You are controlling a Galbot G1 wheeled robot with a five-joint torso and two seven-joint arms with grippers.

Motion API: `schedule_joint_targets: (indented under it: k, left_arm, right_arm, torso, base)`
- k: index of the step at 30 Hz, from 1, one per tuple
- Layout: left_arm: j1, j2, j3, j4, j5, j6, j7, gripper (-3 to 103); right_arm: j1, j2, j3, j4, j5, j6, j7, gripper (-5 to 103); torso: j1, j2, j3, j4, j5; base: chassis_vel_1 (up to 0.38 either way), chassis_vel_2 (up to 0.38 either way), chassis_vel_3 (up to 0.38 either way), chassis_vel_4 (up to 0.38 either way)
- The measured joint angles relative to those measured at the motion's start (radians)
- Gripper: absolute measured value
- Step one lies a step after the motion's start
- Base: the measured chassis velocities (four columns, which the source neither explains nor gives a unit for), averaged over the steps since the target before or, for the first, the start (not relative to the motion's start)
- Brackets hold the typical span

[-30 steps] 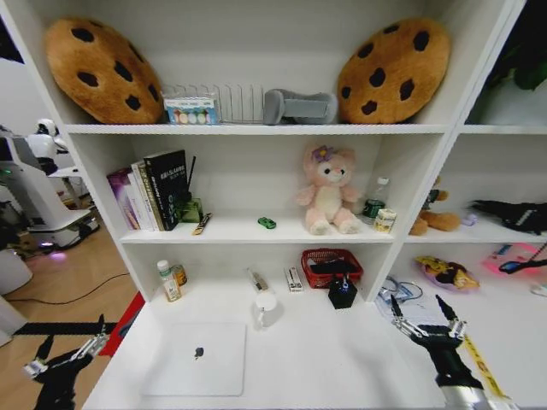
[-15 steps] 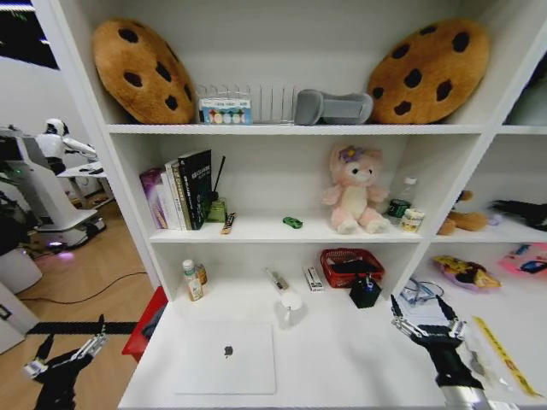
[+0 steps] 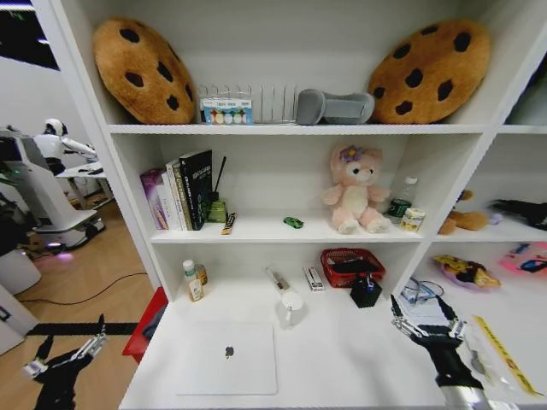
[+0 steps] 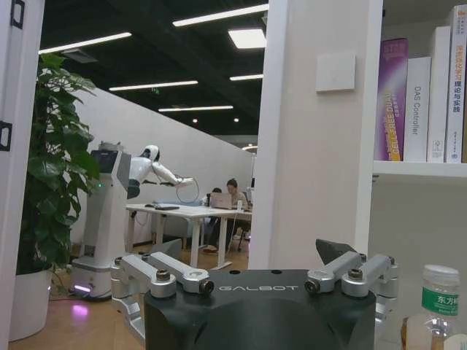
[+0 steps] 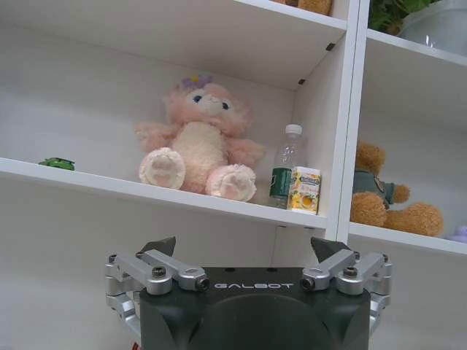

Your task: Organize the objects on the table.

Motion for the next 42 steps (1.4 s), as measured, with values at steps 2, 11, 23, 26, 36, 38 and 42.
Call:
schedule_joint_targets:
  k: [2, 11, 23, 26, 36, 38, 42]
  left_arm:
    - [0.000, 0.000, 0.000, 0.000, 0.000, 0.000, 0.000, 100]
    - [0.000, 0.000, 0.000, 0.000, 0.000, 0.000, 0.000, 100]
    - [0.000, 0.000, 0.000, 0.000, 0.000, 0.000, 0.000, 100]
    - [0.000, 0.000, 0.000, 0.000, 0.000, 0.000, 0.000, 100]
    - [0.000, 0.000, 0.000, 0.000, 0.000, 0.000, 0.000, 100]
    - [0.000, 0.000, 0.000, 0.000, 0.000, 0.000, 0.000, 100]
    - [0.000, 0.000, 0.000, 0.000, 0.000, 0.000, 0.000, 100]
  right_arm:
    - [0.000, 0.000, 0.000, 0.000, 0.000, 0.000, 0.000, 100]
    - [0.000, 0.000, 0.000, 0.000, 0.000, 0.000, 0.000, 100]
    - [0.000, 0.000, 0.000, 0.000, 0.000, 0.000, 0.000, 100]
    - [0.000, 0.000, 0.000, 0.000, 0.000, 0.000, 0.000, 100]
    - [0.000, 0.000, 0.000, 0.000, 0.000, 0.000, 0.000, 100]
    - [0.000, 0.000, 0.000, 0.000, 0.000, 0.000, 0.000, 100]
    - [0.000, 0.000, 0.000, 0.000, 0.000, 0.000, 0.000, 100]
  torso:
    - [0.000, 0.000, 0.000, 0.0000, 0.0000]
    - [0.000, 0.000, 0.000, -0.0001, -0.0001]
    - [0.000, 0.000, 0.000, 0.0001, 0.0003]
    - [0.000, 0.000, 0.000, 0.0000, -0.0005]
    - [0.000, 0.000, 0.000, 0.0000, 0.0000]
    - [0.000, 0.000, 0.000, 0.0001, -0.0002]
    - [0.000, 0.000, 0.000, -0.0004, 0.0002]
  base:
    - [0.032, -0.018, -0.054, 0.023]
    - [0.120, -0.118, -0.118, 0.122]
    - [0.191, -0.188, -0.185, 0.185]
    - [0.171, -0.140, -0.141, 0.152]
    - [0.146, -0.144, -0.153, 0.137]
    - [0.139, -0.157, -0.152, 0.164]
    - [0.165, -0.162, -0.166, 0.154]
